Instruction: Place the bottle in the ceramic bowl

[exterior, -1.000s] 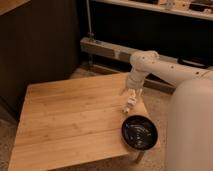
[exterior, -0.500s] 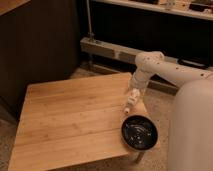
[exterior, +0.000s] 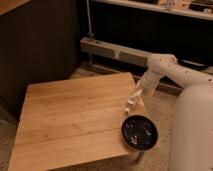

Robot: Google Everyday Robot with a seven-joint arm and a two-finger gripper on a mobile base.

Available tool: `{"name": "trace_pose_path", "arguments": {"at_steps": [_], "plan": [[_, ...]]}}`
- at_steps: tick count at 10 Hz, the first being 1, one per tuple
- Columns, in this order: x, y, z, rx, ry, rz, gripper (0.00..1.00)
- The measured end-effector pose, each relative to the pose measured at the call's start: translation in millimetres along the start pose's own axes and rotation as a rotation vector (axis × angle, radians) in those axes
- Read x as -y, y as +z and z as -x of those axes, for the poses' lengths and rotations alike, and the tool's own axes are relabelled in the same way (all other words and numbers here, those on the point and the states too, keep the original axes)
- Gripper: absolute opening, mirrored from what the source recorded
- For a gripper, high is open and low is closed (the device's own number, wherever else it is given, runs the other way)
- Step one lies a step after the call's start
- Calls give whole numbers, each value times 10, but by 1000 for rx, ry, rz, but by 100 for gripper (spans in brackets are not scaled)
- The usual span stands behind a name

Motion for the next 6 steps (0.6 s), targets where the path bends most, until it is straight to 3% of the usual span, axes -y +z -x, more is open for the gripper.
{"name": "trace_pose_path", "arguments": {"at_steps": [4, 6], "plan": [[38, 247, 127, -24, 16, 58, 65], [37, 334, 163, -45, 24, 109, 65]]}}
